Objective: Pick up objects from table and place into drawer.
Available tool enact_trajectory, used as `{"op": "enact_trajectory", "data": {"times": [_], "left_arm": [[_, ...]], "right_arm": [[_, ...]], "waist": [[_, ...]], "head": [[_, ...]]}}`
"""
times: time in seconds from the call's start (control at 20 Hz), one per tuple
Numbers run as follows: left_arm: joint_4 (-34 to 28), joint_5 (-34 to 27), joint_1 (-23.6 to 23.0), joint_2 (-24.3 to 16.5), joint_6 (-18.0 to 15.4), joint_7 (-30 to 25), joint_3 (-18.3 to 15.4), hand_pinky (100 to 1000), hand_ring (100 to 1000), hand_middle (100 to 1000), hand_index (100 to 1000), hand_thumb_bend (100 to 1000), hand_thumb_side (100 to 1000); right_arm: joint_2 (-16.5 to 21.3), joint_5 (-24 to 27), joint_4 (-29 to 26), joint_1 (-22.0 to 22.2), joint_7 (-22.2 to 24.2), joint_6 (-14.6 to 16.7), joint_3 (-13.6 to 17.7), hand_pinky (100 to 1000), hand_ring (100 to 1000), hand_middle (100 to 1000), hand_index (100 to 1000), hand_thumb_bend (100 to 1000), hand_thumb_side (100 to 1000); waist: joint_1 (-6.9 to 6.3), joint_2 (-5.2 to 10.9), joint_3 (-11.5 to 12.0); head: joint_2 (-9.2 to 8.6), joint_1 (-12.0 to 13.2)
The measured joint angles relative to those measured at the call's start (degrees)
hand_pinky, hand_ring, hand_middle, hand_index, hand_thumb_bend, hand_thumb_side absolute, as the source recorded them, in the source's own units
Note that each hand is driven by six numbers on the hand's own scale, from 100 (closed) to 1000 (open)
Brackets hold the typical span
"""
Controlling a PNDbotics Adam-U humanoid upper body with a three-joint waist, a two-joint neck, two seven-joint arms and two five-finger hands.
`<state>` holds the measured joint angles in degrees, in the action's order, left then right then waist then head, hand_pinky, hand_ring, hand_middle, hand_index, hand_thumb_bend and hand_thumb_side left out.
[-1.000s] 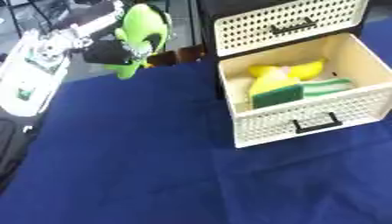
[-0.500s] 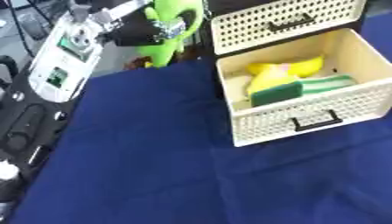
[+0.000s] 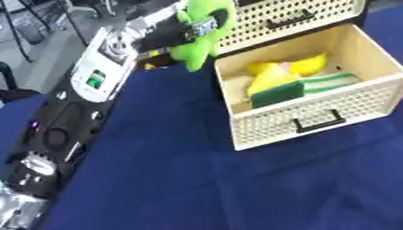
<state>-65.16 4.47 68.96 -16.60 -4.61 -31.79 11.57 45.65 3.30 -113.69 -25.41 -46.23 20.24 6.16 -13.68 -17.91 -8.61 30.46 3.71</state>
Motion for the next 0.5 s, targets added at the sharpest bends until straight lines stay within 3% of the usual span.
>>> {"op": "enact_trajectory", "data": {"times": [0.5], "left_arm": [[6.9, -8.9, 2.3, 2.1, -3.2, -2.3, -1.6, 246, 465, 403, 532, 100, 845]], "right_arm": [[-1.6, 1.1, 0.0, -1.9, 1.0, -0.5, -0.2, 410, 525, 458, 744, 100, 1000]], "waist": [[0.0, -1.27, -2.4]], "head": [[-0.38, 2.2]]}}
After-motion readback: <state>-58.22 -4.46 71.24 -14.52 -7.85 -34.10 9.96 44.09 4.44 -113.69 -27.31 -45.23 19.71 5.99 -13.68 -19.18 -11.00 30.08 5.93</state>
